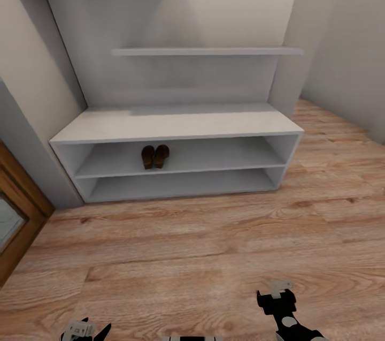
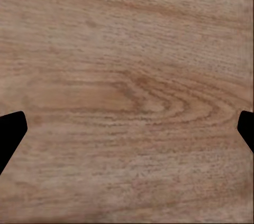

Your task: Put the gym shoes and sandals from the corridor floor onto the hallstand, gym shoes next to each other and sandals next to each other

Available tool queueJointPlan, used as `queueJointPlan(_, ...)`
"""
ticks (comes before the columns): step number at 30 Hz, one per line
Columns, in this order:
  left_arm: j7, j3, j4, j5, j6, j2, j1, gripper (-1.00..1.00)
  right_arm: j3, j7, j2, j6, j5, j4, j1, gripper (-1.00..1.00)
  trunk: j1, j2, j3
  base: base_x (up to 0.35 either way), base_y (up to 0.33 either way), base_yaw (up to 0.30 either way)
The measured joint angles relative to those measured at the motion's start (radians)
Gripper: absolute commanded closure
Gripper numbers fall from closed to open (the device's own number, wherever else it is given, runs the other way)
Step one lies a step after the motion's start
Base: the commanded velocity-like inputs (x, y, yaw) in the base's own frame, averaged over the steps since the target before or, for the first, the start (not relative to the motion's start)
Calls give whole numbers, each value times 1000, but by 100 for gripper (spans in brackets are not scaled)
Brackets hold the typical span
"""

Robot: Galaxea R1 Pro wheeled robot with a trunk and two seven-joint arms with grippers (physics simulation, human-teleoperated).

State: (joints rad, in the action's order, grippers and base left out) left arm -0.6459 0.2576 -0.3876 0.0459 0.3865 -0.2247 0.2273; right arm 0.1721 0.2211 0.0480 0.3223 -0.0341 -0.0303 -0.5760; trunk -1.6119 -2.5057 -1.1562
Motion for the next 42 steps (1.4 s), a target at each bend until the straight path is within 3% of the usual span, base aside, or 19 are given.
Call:
queueJointPlan(15,34,-1,0,1,1,1,0,-100,-1,0,6,2,10,0,8,-100,0,0,0,0,0,-281)
queueJointPlan(19,37,-1,0,1,1,1,0,-100,-2,0,6,1,39,0,9,-100,0,0,0,0,0,-283)
queueJointPlan(20,38,-1,1,1,1,1,0,-100,-3,0,7,1,72,0,11,-100,0,0,0,0,0,-284)
queueJointPlan(26,39,-1,2,1,2,1,0,-100,-3,1,9,1,144,0,15,-100,0,0,0,0,0,-285)
queueJointPlan(34,41,-2,3,0,2,1,0,-100,-2,0,9,25,161,0,28,-100,0,0,0,0,0,-286)
queueJointPlan(42,108,-2,5,1,1,4,-1,-100,0,0,6,50,166,0,34,-100,4,2,31,0,0,-286)
